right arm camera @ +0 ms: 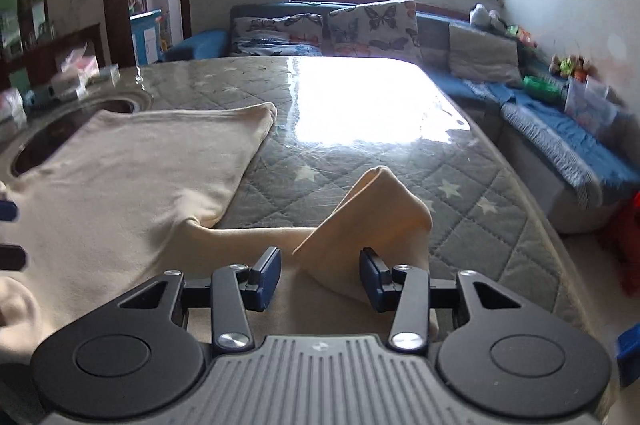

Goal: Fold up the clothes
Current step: 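Fold the held sleeve with the right gripper across the sweatshirt body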

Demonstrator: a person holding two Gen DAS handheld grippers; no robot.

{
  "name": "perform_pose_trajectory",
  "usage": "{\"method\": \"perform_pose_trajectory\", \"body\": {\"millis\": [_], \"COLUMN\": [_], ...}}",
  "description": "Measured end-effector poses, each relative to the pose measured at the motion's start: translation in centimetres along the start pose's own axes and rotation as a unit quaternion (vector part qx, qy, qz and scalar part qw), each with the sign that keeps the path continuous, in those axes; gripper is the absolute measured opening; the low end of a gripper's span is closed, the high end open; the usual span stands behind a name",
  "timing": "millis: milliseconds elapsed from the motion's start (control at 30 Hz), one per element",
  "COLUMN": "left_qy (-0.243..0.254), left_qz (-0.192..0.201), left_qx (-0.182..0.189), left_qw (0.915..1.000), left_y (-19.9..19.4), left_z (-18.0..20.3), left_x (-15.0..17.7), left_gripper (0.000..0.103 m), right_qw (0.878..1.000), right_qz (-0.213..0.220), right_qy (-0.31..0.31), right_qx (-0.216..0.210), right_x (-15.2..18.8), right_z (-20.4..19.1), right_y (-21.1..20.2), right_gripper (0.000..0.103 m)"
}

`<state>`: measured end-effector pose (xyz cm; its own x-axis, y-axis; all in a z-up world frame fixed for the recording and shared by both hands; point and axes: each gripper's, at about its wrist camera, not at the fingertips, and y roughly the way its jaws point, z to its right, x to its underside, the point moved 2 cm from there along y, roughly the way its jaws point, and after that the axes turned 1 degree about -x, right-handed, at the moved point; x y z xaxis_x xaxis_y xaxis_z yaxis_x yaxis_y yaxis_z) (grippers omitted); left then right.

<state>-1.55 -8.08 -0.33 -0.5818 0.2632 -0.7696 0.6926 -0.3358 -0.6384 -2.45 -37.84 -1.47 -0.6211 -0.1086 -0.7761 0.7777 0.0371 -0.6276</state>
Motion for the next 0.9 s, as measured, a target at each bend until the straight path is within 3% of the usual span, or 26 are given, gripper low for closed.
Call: {"method": "perform_pose_trajectory", "body": {"millis": [67,133,200,533,700,900], "left_qy": [0.0,0.001,0.002,0.017,0.023,0.017], "left_qz": [0.0,0.0,0.0,0.005,0.003,0.007], "left_qx": [-0.002,-0.003,-0.004,0.008,0.009,0.001], "left_qw": [1.0,1.0,1.0,0.9998,0.9997,0.9998], "left_y": [-0.1,-0.1,-0.2,-0.1,0.0,-0.3], "left_z": [0.0,0.0,0.0,1.5,1.8,1.1], "left_x": [0.0,0.0,-0.1,-0.3,-0.3,-0.6], "left_gripper": [0.072,0.072,0.072,0.073,0.074,0.074], "right_qw": [1.0,1.0,0.999,0.984,0.976,0.974], "right_qz": [0.009,0.019,0.029,0.099,0.087,0.092], "right_qy": [-0.011,-0.006,0.007,0.147,0.195,0.206], "right_qx": [0.013,0.014,0.012,0.025,0.047,0.018], "right_x": [0.2,0.2,0.1,-0.7,1.3,1.1], "right_z": [-0.2,-0.1,0.3,8.1,11.3,11.3], "right_y": [0.1,-0.3,-0.8,-7.4,-7.5,-8.1], "right_gripper": [0.033,0.012,0.006,0.004,0.004,0.004]}}
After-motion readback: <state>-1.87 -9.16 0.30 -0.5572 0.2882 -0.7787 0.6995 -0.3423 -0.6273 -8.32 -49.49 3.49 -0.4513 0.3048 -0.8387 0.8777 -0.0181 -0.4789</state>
